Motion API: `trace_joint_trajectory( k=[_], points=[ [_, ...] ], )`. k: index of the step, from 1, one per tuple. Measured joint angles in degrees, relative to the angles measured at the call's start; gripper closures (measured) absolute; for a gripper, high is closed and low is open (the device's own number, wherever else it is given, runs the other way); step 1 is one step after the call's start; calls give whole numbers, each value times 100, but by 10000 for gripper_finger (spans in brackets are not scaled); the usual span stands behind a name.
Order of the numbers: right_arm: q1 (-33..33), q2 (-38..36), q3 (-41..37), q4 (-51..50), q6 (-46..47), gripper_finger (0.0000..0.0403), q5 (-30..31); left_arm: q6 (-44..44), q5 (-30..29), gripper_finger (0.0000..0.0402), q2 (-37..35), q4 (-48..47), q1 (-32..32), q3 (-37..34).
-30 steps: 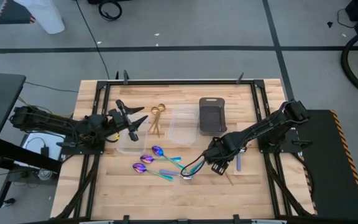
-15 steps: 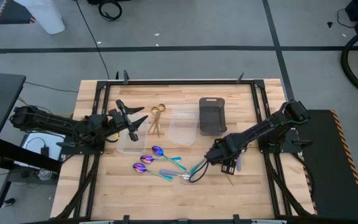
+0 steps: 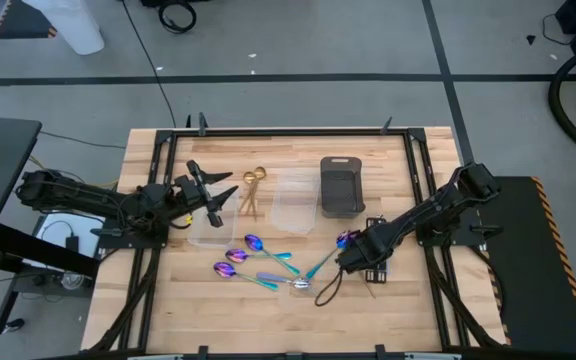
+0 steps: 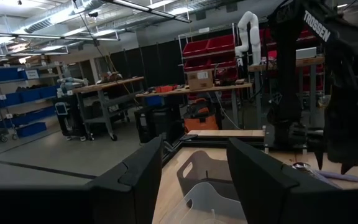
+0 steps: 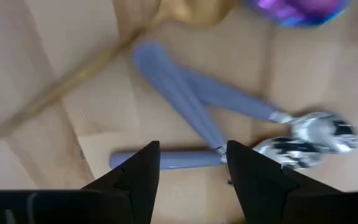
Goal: Sort silverware by color (type)
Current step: Put the purple spoon into the black bin
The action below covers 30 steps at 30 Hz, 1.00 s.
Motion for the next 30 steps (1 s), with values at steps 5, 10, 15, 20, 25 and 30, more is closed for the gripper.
trace_joint_trajectory(
  k=[5, 10, 15, 20, 25, 30],
  points=[
    [-13, 0, -333, 4, -42, 204, 241, 1, 0, 214, 0, 1, 0, 2],
    [-38, 0, -439, 318, -269, 199, 222, 4, 0, 214, 0, -1, 0, 2],
    [-168, 0, -657, 813, -427, 204, 16, 1, 1, 214, 0, -1, 0, 2],
    [-309, -21, -849, 1128, -602, 214, -230, 0, 1, 214, 0, -3, 0, 2],
    [-396, -31, -988, 1311, -787, 243, -315, 0, 2, 214, 0, -3, 0, 2],
    [-477, -56, -996, 1355, -924, 284, -374, 4, 2, 214, 0, -3, 0, 3]
  ],
)
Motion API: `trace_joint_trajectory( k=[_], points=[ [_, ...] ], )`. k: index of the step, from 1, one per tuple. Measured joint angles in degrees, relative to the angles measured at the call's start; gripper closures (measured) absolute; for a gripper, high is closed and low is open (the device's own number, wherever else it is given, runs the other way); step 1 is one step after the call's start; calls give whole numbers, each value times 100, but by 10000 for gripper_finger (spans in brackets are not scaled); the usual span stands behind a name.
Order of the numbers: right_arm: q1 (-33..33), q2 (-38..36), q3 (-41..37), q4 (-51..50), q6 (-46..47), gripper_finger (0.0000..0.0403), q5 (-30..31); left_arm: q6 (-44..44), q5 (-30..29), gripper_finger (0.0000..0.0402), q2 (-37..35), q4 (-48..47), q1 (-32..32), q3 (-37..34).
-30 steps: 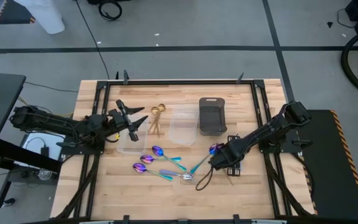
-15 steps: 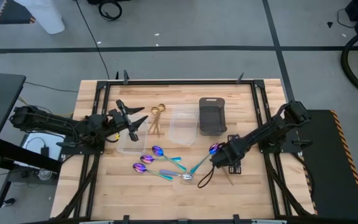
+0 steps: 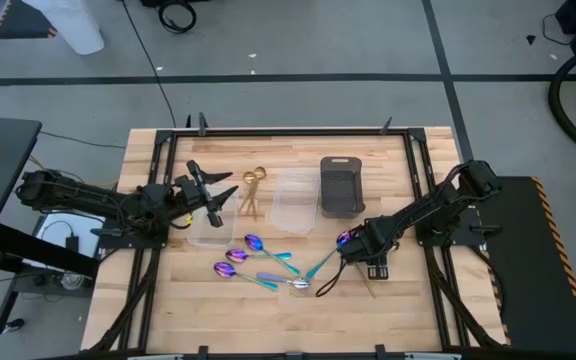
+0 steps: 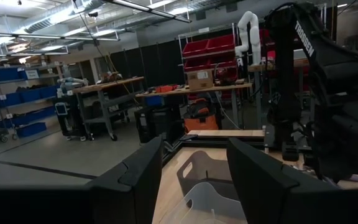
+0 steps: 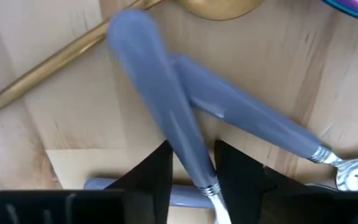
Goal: Sort silverware by color (type)
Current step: Put the purple spoon into the black bin
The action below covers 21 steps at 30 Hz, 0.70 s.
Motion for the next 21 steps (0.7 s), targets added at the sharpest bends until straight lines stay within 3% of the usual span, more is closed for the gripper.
trace_joint_trajectory(
  k=[21],
  points=[
    [-56, -38, -11, 70, 25, 293, 7, -4, 0, 214, 0, -17, 0, 2]
  ],
)
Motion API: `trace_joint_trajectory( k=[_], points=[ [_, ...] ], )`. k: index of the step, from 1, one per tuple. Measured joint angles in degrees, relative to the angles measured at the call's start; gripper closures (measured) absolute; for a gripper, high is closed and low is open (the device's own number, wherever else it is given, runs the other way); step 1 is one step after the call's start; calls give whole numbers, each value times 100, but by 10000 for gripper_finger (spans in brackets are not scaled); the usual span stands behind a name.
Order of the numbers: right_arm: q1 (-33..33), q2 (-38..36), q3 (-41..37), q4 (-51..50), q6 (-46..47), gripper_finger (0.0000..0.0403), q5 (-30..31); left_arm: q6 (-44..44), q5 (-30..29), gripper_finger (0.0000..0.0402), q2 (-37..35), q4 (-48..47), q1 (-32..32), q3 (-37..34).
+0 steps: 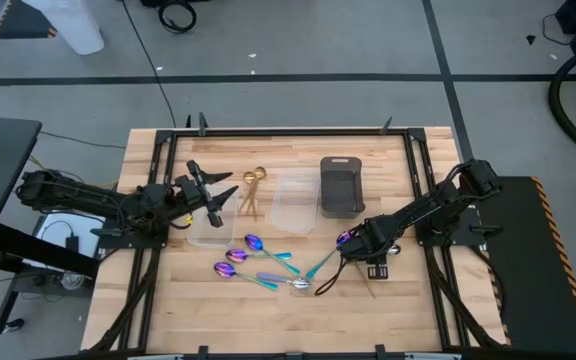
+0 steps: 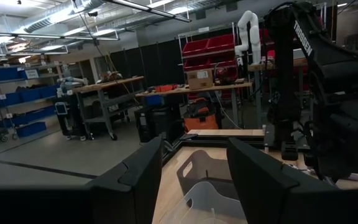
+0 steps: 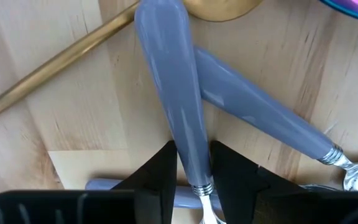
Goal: Sort silverware by color (type)
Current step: Put the purple spoon into the black bin
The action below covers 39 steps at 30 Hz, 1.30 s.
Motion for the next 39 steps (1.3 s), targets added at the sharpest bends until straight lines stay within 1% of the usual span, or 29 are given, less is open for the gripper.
trace_joint_trajectory(
  k=[6, 12, 15, 17, 20, 29, 39],
  points=[
    [0, 0, -2, 2, 0, 295, -2, 0, 0, 214, 0, -15, 0, 0],
    [0, 4, 9, -28, -4, 324, 0, 2, 0, 214, 0, -24, 0, 0],
    [-1, 25, 131, -272, -20, 334, 0, 4, 0, 214, 0, -62, 0, 0],
    [-2, 42, 229, -631, -76, 335, 123, 19, -2, 214, 0, -74, 0, 0],
    [-11, 37, 448, -697, -143, 333, 232, 44, 0, 214, 0, -76, 0, 0],
    [-22, 7, 1250, -1562, -300, 332, 279, 0, -2, 214, 2, -124, -2, 0],
    [-300, 4, 2030, -1376, -284, 332, 507, -146, -2, 214, 2, -146, -2, 0]
  ],
)
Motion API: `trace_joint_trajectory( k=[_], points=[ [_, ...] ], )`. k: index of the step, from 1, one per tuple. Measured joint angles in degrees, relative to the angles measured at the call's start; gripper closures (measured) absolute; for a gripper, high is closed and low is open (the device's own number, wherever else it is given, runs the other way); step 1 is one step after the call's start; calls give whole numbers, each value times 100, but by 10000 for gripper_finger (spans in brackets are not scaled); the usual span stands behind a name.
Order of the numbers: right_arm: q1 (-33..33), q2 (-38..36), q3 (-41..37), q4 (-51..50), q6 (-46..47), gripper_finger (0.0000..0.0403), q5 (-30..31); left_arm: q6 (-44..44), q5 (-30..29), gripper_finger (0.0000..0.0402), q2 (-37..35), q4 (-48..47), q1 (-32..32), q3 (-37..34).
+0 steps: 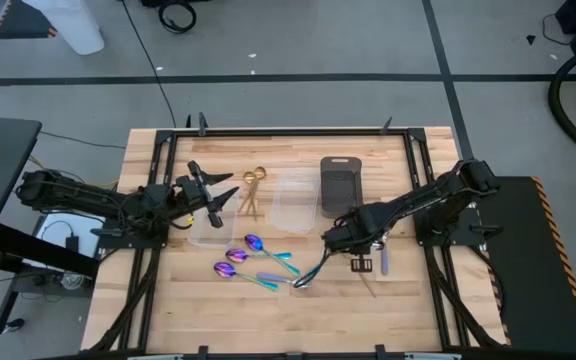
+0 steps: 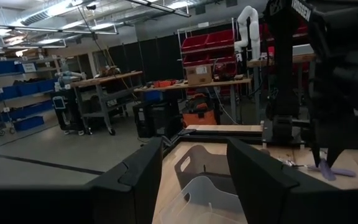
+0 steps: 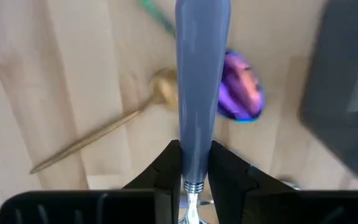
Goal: Sort silverware by color (type)
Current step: Put the purple spoon into the black bin
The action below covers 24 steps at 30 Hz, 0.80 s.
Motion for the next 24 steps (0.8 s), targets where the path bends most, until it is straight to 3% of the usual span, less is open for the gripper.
trace_joint_trajectory(
  k=[11, 24],
  points=[
    [-436, -135, 400, 79, 7, 331, 142, -2, 0, 214, 0, -29, 0, 0],
    [-874, -857, 434, 432, 9, 331, 266, -9, -208, 214, 0, -88, 1, 0]
  ],
)
